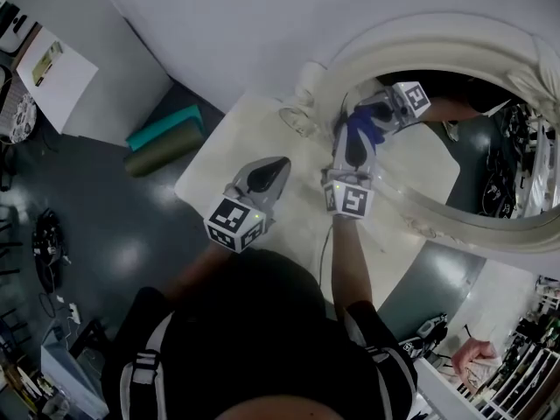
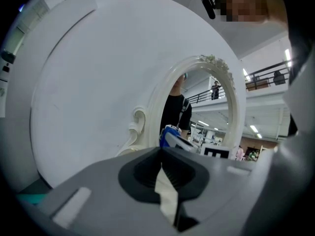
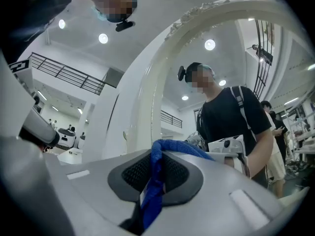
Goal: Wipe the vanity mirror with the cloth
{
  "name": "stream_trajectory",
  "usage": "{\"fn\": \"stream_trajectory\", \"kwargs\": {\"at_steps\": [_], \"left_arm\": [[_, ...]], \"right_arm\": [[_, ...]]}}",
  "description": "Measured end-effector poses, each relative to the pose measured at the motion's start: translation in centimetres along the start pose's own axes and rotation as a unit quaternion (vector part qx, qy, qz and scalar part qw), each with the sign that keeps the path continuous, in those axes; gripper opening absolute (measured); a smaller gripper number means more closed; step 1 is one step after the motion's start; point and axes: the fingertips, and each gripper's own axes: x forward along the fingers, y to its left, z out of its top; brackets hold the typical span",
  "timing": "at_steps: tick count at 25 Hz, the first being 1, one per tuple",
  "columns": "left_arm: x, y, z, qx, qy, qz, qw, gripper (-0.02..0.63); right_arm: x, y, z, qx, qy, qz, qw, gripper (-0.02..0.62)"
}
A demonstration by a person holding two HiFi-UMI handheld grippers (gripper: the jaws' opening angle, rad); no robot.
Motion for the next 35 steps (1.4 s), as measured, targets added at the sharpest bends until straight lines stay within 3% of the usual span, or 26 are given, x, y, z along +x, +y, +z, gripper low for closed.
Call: {"fn": "stream_trajectory", "kwargs": {"at_steps": [4,12,18,26,29,35], "left_arm": [[-0.8,-0.8,-0.4,-0.003,-0.006,0.016,0.9999,0.006],[-3.6,1.7,-0.3,-0.012,-0.014,0.039,0.9991,0.006],[-6.0,1.3,-0.5,-0.011,-0.019,0.043,0.9988,0.006],[-8.4,-1.5,-0.4,-0.006,-0.023,0.036,0.9991,0.006],[-8.6,-3.3,-0.5,-0.003,-0.023,0.025,0.9994,0.006],[-6.0,-11.8,-0.7,0.013,-0.012,-0.051,0.9986,0.006]], "right_arm": [[-0.5,-0.3,0.6,0.008,0.0,0.017,1.0,0.037],[1.5,2.2,0.9,0.048,-0.009,0.064,0.997,0.037],[2.4,3.9,3.6,0.096,-0.045,0.11,0.988,0.037],[-3.3,3.7,9.3,0.184,-0.119,0.103,0.97,0.037],[-7.1,3.3,11.2,0.189,-0.137,0.093,0.968,0.037],[-18.9,-4.4,14.4,0.184,-0.164,-0.002,0.969,0.037]]}}
